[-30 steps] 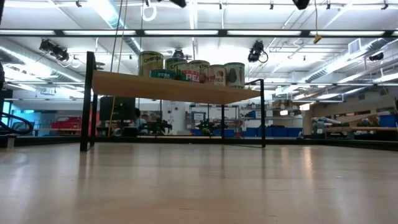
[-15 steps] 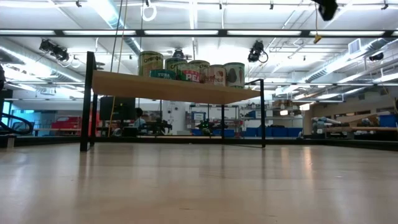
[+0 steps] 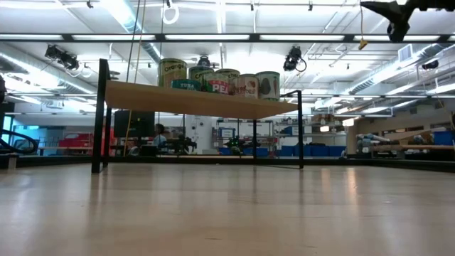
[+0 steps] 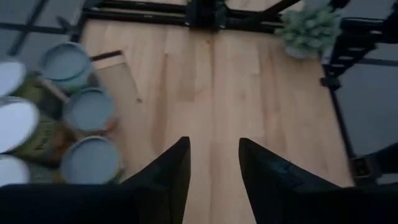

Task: Pick and place cans onto a shelf
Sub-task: Return to Home Position

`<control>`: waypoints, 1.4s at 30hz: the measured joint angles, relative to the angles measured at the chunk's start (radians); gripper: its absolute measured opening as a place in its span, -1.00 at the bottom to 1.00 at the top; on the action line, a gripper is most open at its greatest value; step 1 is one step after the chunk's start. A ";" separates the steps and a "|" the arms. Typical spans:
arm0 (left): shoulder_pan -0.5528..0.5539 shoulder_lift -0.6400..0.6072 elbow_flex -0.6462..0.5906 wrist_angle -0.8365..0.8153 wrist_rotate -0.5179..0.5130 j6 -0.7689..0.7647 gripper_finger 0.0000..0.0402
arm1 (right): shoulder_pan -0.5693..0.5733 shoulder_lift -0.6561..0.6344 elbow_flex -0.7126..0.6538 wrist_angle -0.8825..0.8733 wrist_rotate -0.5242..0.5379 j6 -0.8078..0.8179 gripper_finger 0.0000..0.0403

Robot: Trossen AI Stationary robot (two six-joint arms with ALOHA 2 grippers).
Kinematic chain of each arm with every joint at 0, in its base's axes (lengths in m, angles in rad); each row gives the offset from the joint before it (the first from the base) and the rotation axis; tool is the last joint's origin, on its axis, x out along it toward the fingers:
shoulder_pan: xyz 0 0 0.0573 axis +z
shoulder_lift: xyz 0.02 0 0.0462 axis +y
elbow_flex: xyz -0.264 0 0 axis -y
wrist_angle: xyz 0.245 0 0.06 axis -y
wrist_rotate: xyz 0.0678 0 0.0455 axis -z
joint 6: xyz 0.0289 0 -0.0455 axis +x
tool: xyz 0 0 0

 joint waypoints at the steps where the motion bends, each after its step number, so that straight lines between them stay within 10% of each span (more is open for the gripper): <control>1: 0.000 0.001 -0.008 0.009 0.012 -0.013 -0.30 | 0.000 -0.020 -0.017 0.011 0.001 0.004 0.17; 13: -0.036 -0.285 -0.543 0.501 -0.038 -0.331 -0.33 | 0.000 -0.119 -0.136 0.037 -0.036 0.109 0.16; 23: -0.020 -0.751 -1.082 0.934 -0.149 -0.434 -0.95 | -0.002 -0.126 -0.132 0.045 0.017 0.155 0.14; 42: 0.006 -1.361 -1.503 0.982 -0.216 -0.460 -0.99 | -0.002 -0.126 -0.132 0.041 0.296 0.246 0.14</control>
